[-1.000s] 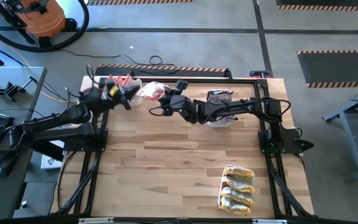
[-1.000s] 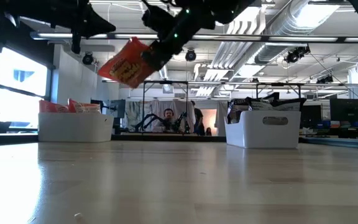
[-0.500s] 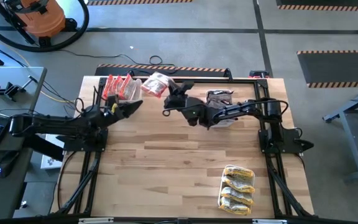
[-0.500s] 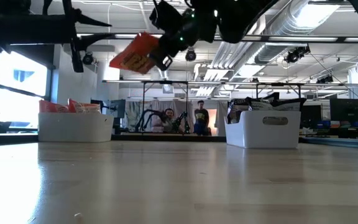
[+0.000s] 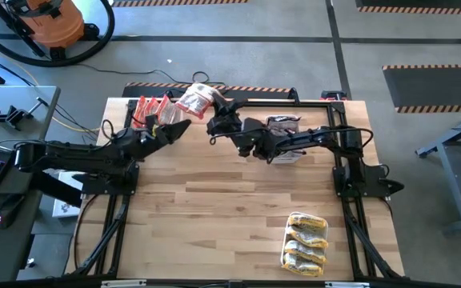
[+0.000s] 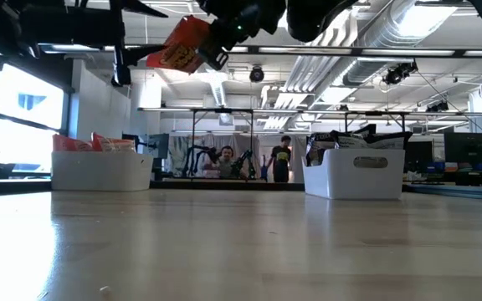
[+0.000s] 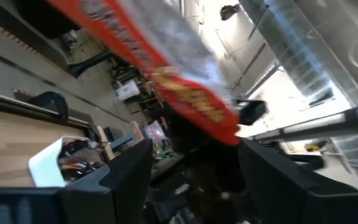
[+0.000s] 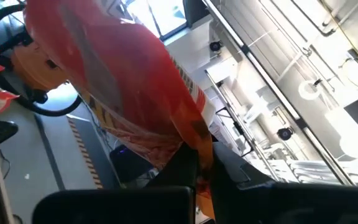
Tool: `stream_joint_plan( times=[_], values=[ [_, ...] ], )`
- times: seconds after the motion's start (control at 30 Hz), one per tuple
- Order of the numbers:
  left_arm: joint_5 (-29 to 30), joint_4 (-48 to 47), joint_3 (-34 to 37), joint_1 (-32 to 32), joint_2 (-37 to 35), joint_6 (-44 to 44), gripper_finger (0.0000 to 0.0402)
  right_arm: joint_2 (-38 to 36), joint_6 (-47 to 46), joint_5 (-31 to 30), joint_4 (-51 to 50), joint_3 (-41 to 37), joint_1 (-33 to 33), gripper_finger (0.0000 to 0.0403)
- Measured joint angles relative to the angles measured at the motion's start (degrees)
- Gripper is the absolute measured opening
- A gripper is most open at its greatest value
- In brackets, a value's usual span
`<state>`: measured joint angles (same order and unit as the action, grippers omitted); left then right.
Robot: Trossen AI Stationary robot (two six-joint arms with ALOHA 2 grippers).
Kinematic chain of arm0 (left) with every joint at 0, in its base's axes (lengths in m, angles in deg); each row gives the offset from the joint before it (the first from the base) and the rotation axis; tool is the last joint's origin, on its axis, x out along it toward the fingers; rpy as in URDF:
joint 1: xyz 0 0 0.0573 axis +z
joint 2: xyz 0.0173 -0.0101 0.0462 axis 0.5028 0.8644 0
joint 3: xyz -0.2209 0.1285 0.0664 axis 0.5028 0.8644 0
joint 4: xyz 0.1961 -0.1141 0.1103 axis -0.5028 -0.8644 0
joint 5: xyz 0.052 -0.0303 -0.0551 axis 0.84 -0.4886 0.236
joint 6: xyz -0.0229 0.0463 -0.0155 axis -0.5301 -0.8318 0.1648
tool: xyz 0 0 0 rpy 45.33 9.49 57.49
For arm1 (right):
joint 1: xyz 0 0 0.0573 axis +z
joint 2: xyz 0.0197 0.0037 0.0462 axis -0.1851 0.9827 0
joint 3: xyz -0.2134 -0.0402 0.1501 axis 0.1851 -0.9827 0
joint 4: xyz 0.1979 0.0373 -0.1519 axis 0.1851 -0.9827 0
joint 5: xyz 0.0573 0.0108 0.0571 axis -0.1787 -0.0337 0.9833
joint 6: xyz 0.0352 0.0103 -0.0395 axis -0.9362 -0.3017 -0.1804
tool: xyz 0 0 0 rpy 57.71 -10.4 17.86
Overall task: Sort Maruchan noodles
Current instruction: Put the orange noodle pack into the top left white bin
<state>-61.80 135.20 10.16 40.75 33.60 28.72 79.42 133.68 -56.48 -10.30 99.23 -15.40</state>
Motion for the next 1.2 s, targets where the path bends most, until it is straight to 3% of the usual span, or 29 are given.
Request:
stream_joint_plan(
  times=[0.3, 0.5, 0.77, 0.93, 1.07, 1.2],
  values=[
    [2.64, 9.44, -0.56, 2.69, 3.73, -0.93, 0.0232, 0.0, 0.0, 0.04, 0.71, 0.62, 1.17, 0.0],
    [2.76, 9.78, -0.56, 4.2, 4.81, -0.36, 0.0232, 0.0, -1.26, 0.52, 0.94, 0.62, 2.14, 0.0],
    [2.62, 12.18, -0.56, 5.69, 8.52, 1.77, 0.0232, 0.0, -3.0, 1.42, 0.84, 0.62, 2.62, 0.0],
    [0.47, 17.12, -0.56, 6.78, 10.45, -1.52, 0.023, 0.0, -5.68, 1.73, -1.79, 0.66, 2.64, 0.0],
    [0.27, 17.55, -0.56, 7.69, 11.07, -4.6, 0.0202, 0.0, -6.76, 1.5, -4.17, 0.7, 2.82, 0.0],
    [-0.47, 17.76, -0.56, 8.62, 11.06, -8.86, 0.0132, 0.02, -7.56, 0.64, -5.2, 0.7, 3.01, 0.0002]
  ],
)
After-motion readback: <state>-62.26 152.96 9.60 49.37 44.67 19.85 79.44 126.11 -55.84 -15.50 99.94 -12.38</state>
